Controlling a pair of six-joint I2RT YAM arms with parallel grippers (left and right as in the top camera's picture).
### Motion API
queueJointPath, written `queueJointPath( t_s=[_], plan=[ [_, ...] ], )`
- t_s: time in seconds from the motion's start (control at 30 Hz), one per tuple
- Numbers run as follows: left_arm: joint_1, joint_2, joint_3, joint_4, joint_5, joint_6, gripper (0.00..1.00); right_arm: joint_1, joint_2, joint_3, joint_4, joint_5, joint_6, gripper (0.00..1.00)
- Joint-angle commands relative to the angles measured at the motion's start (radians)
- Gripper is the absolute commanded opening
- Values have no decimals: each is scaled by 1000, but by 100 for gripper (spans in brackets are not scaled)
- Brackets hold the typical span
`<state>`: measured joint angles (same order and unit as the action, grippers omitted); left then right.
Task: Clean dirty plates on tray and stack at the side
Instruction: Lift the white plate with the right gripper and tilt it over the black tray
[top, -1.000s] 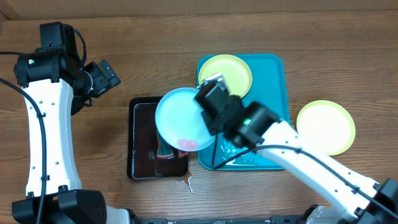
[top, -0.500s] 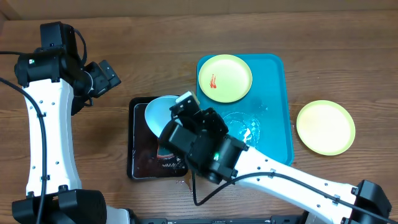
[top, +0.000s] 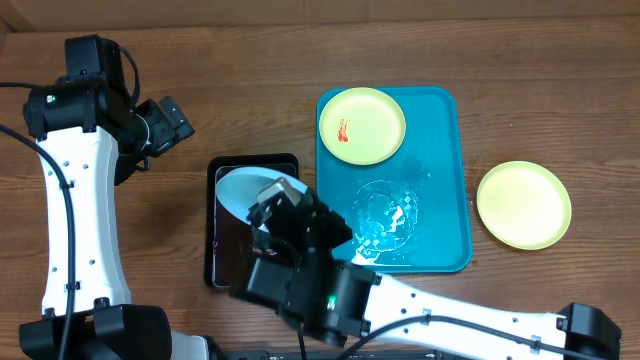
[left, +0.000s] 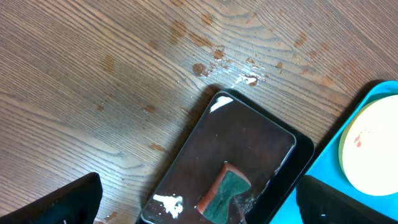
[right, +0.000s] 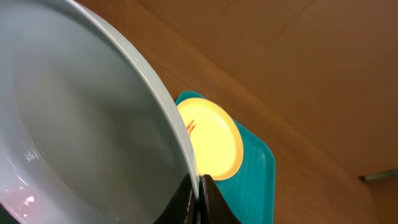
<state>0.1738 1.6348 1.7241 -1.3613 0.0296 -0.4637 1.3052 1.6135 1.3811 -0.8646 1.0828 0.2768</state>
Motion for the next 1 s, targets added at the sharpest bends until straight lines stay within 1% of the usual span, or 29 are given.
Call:
queueJointPath(
  t_s=[0.0, 0.97],
  plan=[
    [3, -3, 13, 1, -11, 19, 100, 38, 3, 21, 7, 121, 18, 4],
    [3, -3, 13, 1, -11, 19, 100, 52, 3, 21, 8, 129, 18, 4]
  ],
)
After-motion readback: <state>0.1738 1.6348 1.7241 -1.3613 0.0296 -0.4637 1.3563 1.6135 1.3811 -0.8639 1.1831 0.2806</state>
